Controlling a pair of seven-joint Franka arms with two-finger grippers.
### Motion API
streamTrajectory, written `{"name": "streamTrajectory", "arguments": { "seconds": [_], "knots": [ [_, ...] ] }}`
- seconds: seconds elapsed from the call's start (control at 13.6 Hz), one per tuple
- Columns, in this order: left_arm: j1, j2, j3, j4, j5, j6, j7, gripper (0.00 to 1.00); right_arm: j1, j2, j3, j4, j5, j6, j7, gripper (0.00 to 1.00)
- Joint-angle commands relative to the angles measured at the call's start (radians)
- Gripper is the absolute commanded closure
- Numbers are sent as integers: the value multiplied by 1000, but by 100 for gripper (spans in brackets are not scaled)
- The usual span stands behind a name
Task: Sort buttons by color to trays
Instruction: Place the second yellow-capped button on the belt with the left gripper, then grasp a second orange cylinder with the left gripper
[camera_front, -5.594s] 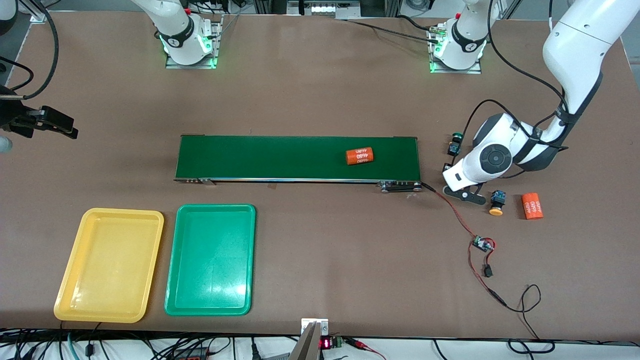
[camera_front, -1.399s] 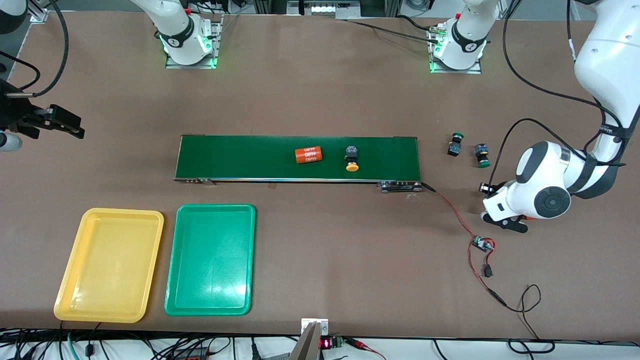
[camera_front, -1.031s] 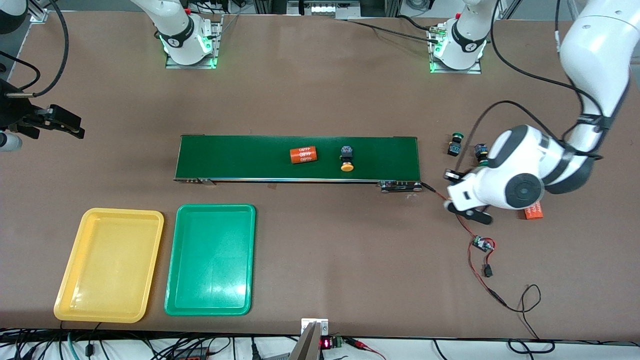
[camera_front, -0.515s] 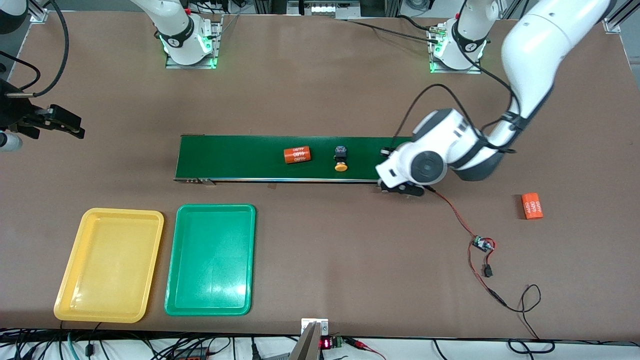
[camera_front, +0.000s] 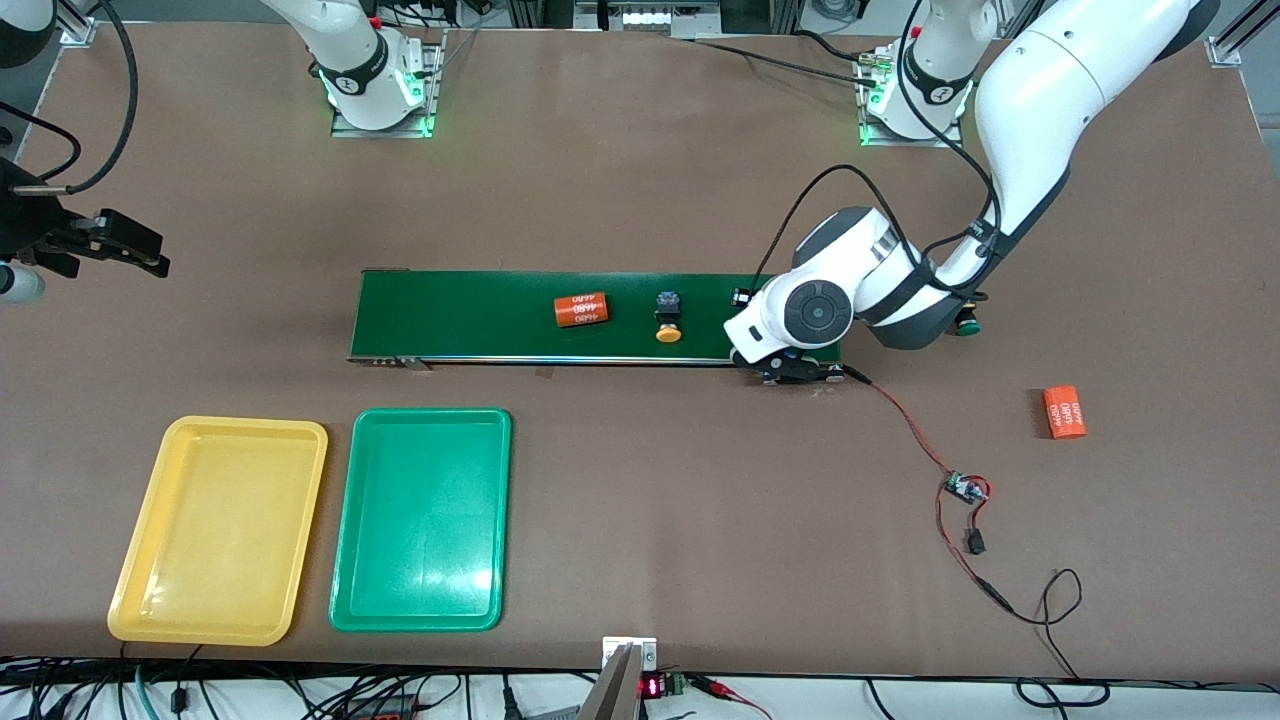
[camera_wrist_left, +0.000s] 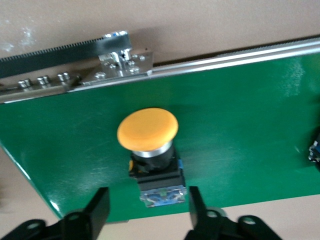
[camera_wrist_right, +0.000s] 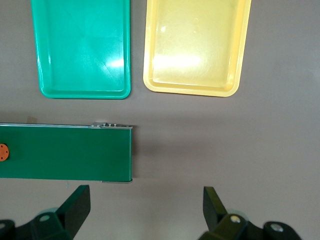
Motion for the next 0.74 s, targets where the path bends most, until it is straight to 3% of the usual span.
{"name": "streamTrajectory", "arguments": {
  "seconds": [0.0, 0.22, 0.37, 0.66],
  "knots": [
    [34, -61, -8, 22, -11, -61, 4, 0, 2, -15, 2, -6, -11, 0, -3, 0],
    [71, -74, 8, 131, 6, -234, 1, 0, 2, -15, 2, -6, -11, 3, -3, 0],
    [147, -71, 45, 156, 30, -250, 27, 0, 2, -15, 2, -6, -11, 3, -3, 0],
    [282, -51, 54, 158, 269, -236, 190, 0, 2, -13, 2, -6, -13, 23, -3, 0]
  ]
}}
